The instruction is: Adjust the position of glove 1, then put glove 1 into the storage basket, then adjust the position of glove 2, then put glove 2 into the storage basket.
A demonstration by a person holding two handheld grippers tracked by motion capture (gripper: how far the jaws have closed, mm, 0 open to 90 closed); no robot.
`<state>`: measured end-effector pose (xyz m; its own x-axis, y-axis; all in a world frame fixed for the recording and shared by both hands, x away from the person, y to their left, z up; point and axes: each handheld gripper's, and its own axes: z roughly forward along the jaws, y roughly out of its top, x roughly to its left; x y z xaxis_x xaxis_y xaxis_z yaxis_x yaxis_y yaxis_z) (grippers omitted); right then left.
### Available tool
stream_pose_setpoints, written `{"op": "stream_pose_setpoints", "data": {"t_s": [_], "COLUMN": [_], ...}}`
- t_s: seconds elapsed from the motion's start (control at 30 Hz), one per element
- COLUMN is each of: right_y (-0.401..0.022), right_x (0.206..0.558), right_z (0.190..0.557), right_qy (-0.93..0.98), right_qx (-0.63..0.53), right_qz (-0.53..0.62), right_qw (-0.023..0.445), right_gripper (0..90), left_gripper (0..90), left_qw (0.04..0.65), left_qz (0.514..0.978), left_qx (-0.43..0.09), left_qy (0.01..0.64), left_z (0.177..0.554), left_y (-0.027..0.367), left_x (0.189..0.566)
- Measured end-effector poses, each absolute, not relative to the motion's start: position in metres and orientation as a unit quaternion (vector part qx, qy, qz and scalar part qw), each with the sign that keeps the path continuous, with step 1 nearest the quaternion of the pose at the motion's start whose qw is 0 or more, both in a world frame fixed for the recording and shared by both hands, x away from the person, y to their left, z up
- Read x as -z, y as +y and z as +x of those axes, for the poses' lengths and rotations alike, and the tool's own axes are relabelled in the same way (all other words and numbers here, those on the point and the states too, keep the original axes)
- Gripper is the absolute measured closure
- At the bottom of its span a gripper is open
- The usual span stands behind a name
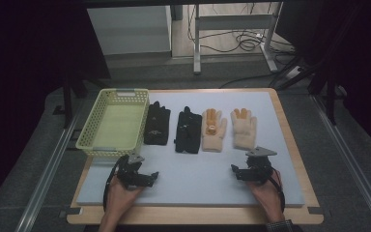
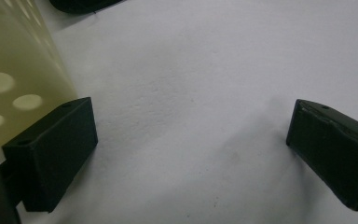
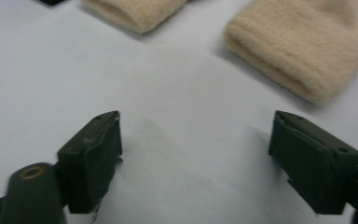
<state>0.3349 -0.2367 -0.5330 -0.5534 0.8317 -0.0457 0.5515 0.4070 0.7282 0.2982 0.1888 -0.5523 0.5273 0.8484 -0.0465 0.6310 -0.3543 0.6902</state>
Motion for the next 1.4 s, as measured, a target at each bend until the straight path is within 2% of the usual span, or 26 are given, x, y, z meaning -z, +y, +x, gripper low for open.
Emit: {"op": "stream_pose_setpoints", "data": {"t_s": [0.57, 0.87, 1.4], "right_y": [-0.235, -0.227, -0.202], "right_x": [0.533, 0.528, 0.512], "right_z": [0.334, 0.333, 0.345], "right_qy": [0.817, 0.821, 0.831], "right_qx": [-0.335, -0.340, -0.363], "right_qz": [0.422, 0.415, 0.387], "right_qw": [0.204, 0.196, 0.169], "right_gripper": [14.0, 21.3, 23.6], "left_gripper": [2.2, 2.3, 2.3], "left_qw": [0.340, 0.340, 0.341], "left_qz": [0.805, 0.805, 0.804], "left_qx": [-0.163, -0.163, -0.163], "left_qy": [0.459, 0.459, 0.459], "left_z": [0.298, 0.298, 0.298], "left_y": [0.189, 0.189, 0.189], "left_x": [0.553, 0.553, 0.553]}}
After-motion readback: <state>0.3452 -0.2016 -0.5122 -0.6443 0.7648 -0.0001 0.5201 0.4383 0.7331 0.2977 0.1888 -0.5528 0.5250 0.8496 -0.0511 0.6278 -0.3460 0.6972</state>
